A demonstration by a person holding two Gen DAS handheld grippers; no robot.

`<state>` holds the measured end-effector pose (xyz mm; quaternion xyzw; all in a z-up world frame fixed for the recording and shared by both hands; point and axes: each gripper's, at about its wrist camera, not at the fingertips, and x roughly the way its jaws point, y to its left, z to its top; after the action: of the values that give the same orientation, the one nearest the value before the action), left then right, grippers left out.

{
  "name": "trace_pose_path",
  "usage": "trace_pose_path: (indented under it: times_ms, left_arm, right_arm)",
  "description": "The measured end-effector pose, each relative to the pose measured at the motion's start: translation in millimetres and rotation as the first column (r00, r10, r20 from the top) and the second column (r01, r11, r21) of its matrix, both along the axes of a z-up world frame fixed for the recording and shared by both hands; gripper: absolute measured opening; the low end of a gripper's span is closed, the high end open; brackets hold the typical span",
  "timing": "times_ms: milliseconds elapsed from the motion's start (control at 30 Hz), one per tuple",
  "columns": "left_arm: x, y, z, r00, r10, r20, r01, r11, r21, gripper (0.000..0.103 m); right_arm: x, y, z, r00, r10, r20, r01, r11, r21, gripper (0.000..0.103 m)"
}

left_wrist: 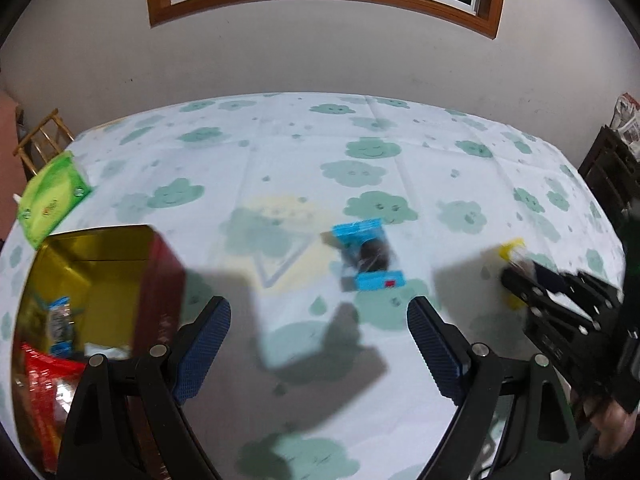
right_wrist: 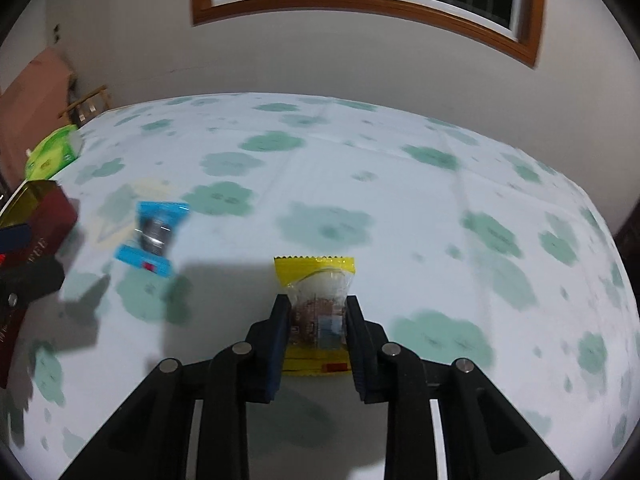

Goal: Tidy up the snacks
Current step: 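Grasp the yellow-wrapped candy with the right gripper while the left gripper grasps a blue-wrapped candy, then carry the blue-wrapped candy over the gold tin with the left gripper while the right gripper holds the yellow candy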

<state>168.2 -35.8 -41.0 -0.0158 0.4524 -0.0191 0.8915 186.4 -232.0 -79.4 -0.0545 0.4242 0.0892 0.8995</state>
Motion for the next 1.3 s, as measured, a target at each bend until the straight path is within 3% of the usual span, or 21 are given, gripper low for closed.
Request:
trace_pose_path:
  times_ms: [200, 367, 500, 733, 1300]
  left_arm:
    - [19.3, -6.4, -10.5, 0.999, 0.007, -0.042, -0.009, 0.999, -0.039, 0.085]
    - [36.9, -11.6, -17.8, 0.997, 0.017, -0.077, -0.022, 0.998, -0.064, 0.067]
    - [50.1, -16.0, -22.1, 0.996, 0.027, -0.086, -0.034, 0.996, -0.077, 0.063]
    - [60.5, -22.7, -28.4, 0.994, -0.007, -0.105, 0.0, 0.997, -0.072, 0.032]
    - [28.2, -17.2, -19.4, 0.995, -0.019, -0.098, 0.013, 0.998, -0.059, 0.03]
  right_arm:
    - [-13.3, -28.7, -1.8, 0.999, -0.051, -0.005, 0.051, 0.999, 0.002, 0.027]
    - [-15.7, -30.4, -2.9, 0.999, -0.054, -0.003, 0.054, 0.999, -0.009, 0.027]
    - [-15.4, -30.8, -2.7, 0.999, -0.053, -0.007, 0.053, 0.999, 0.005, 0.027]
    - [-14.7, -31.5, -2.8, 0.999, -0.053, -0.009, 0.053, 0.999, 0.006, 0.027]
    - [-14.9, -31.2, -3.1, 0.999, -0.054, -0.009, 0.054, 0.999, 0.006, 0.027]
